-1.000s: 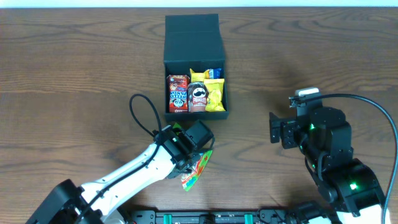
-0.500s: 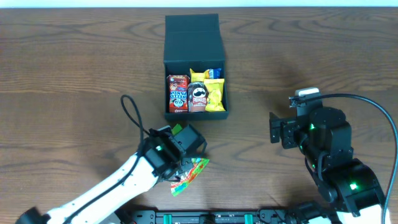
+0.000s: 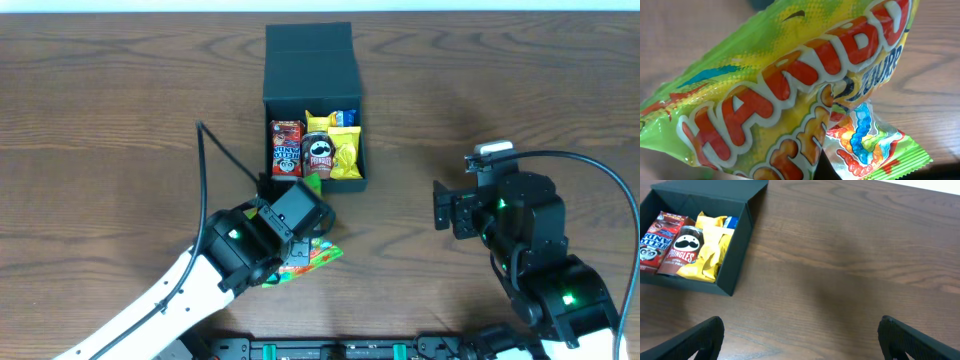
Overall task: Pack container
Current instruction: 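Carry the Haribo bag into the black box with the left gripper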
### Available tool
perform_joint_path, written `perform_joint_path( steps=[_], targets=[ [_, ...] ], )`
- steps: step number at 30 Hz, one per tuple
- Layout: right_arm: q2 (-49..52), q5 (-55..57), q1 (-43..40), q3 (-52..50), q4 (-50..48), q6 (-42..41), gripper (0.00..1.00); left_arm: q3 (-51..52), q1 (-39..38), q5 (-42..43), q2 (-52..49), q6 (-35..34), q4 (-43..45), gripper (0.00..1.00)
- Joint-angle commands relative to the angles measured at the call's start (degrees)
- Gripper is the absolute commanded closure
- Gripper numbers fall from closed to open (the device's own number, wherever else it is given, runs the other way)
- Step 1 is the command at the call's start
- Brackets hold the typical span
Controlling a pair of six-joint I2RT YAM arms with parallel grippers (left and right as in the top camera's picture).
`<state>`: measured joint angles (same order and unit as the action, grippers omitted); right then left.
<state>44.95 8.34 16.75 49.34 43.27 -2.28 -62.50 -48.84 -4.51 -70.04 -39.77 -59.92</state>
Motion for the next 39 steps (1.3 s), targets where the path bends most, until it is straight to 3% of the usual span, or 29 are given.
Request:
perform_joint_path(
  steps=[1,7,17,28,39],
  targets=[
    [-0.04,-0.24,-0.76,-0.28,0.07,0.83,0.01,-4.5,0.63,-3.74,-1.77,7.19,-0.13,0.94],
    [-0.04,-0.24,-0.76,-0.28,0.07,0.83,0.01,-12.94,3.45,-9.11,-9.7,16.0,-0.04,0.93],
    [-0.04,-0.22,-0.76,-0.28,0.07,0.83,0.01,-25.46,12.26,-8.68,-23.37,23.43,1.86,0.92],
    [-0.04,-0.22,-0.76,-0.28,0.07,0.83,0.01,-26.58,18.69,1.22,-32.52,29.55,9.29,0.92],
    [-0.04,-0.22,-0.76,-0.28,0.07,0.83,0.01,-26.49,19.74,9.2,-39.1,30.58,9.44,0.86]
  ],
)
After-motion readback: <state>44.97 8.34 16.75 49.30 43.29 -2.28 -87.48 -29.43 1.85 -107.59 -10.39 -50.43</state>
